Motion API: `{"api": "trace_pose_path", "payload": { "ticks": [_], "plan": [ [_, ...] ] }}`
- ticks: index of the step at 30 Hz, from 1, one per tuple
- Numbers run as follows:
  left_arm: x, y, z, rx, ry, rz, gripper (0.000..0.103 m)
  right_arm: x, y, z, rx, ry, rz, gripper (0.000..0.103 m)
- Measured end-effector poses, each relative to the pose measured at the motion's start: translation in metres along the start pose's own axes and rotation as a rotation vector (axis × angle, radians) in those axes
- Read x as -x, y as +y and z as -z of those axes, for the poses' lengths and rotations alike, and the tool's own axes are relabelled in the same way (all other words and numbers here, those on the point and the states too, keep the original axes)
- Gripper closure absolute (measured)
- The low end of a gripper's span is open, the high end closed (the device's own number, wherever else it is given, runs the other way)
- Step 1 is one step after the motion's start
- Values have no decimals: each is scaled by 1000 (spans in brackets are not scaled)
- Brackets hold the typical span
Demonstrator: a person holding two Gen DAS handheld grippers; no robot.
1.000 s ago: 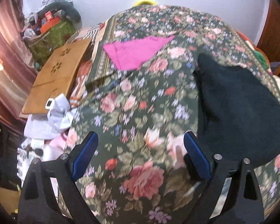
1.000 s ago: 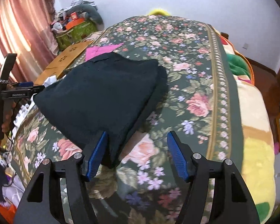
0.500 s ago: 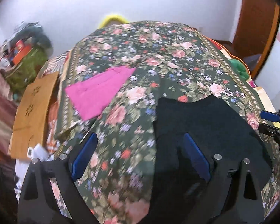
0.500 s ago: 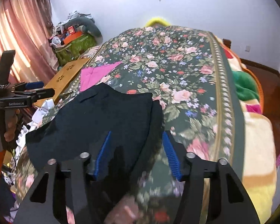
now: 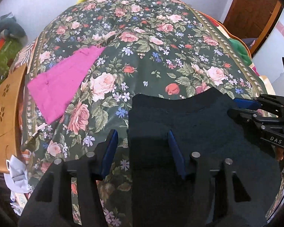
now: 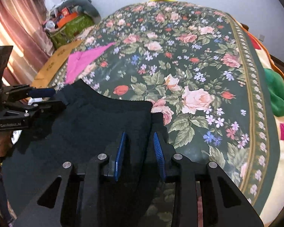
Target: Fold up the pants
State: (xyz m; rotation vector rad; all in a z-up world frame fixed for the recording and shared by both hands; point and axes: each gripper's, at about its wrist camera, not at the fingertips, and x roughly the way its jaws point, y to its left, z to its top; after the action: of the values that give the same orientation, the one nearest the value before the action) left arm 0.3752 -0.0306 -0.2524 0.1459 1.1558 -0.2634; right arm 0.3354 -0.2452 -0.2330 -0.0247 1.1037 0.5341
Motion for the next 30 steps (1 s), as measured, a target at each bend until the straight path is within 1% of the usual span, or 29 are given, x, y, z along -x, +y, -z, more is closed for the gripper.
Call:
{"api": "trace_pose_path", "payload": {
  "ticks": [2, 3, 5, 11, 13, 16, 19, 20, 22, 23, 24, 25, 27, 29, 30],
  "plan": [
    [-3, 2, 2, 10, -4, -10, 47, -4, 2, 0, 34, 5, 8, 82],
    [-5, 2, 3, 13, -7, -15, 46, -6, 4, 2, 52, 7, 25, 85],
    [-8, 2, 6, 15, -19, -36, 46, -10, 6, 4, 82, 5, 51, 87],
    [-4, -3, 8, 3, -38, -72, 46, -5, 5, 5, 59, 0, 59, 87],
    [2, -4, 8, 3, -46, -82, 46, 3, 8, 6, 60, -10, 71, 87],
    [17, -2, 10, 19, -65, -94, 46, 21, 11, 9, 62, -49, 85, 87],
    [35, -1, 15, 24, -100, -106, 46, 39, 15, 11, 57, -77, 77, 85],
    [41, -1, 17, 24, -110, -108, 46, 45, 15, 12, 53, -87, 74, 83],
    [52, -2, 20, 21, -126, -105, 45, 56, 18, 15, 47, -107, 64, 74],
    [58, -2, 23, 22, -132, -98, 41, 62, 20, 18, 45, -117, 58, 66],
    [62, -3, 25, 25, -136, -91, 35, 67, 22, 20, 43, -127, 55, 56],
    [66, -3, 28, 31, -141, -83, 31, 71, 24, 23, 40, -135, 53, 52],
    [70, -2, 32, 46, -139, -70, 17, 76, 27, 29, 30, -146, 47, 34],
    [69, 0, 38, 72, -115, -35, 11, 78, 29, 37, 9, -141, 41, 24],
    [67, 2, 40, 83, -98, -17, 10, 77, 28, 40, -4, -134, 35, 23]
  ]
}}
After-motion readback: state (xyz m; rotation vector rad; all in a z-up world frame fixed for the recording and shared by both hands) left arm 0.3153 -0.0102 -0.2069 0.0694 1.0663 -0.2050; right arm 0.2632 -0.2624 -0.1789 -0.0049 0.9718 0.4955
